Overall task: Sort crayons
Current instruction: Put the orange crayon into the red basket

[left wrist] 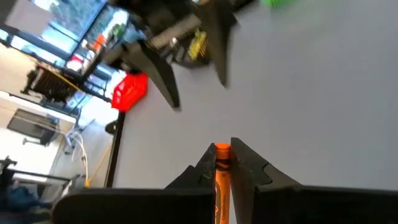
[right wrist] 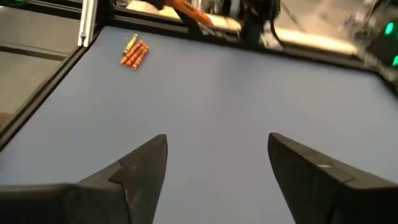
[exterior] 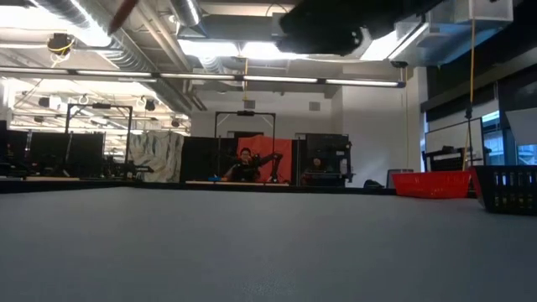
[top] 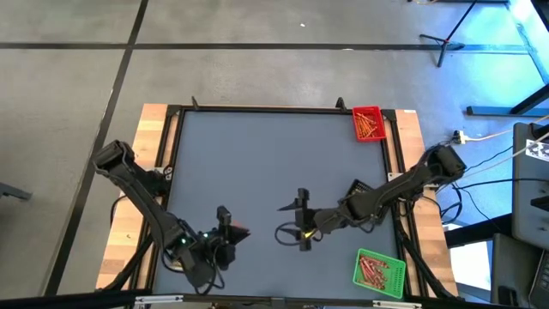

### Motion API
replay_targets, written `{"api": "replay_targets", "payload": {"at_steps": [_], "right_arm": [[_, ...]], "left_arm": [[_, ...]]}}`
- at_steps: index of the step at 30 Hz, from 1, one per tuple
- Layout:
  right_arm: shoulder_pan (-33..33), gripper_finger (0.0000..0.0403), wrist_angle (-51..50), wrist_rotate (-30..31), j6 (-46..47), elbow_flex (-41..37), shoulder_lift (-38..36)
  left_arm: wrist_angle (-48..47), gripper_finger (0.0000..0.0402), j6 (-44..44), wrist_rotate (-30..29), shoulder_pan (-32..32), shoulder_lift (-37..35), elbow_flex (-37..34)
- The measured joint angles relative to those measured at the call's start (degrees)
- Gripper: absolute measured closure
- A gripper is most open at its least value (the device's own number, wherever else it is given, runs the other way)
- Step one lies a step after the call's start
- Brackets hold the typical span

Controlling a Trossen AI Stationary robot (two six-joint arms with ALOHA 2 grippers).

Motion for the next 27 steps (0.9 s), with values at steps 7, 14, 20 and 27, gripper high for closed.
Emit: {"api": "replay_targets", "payload": {"at_steps": [7, 14, 20, 27], "right_arm": [[0.0, 0.0123, 17.3, -1.1, -11.6, 0.0, 5.8], [-1.3, 0.0135, 31.0, -1.1, -17.2, 0.0, 9.3], [-3.2, 0.0138, 37.8, -6.4, -17.2, 0.0, 10.1], [-4.8, 0.0156, 37.8, -11.6, -17.3, 3.1, 10.1]], "left_arm": [[27.0, 0.0395, 12.1, 5.1, 3.9, -7.6, -13.9], [62.4, 0.0395, 26.5, 15.8, 7.5, -11.5, -27.0], [71.8, 0.0395, 30.5, 20.3, 10.4, -10.7, -27.9], [71.9, 0.0395, 28.3, 24.2, 13.6, -10.7, -27.9]]}}
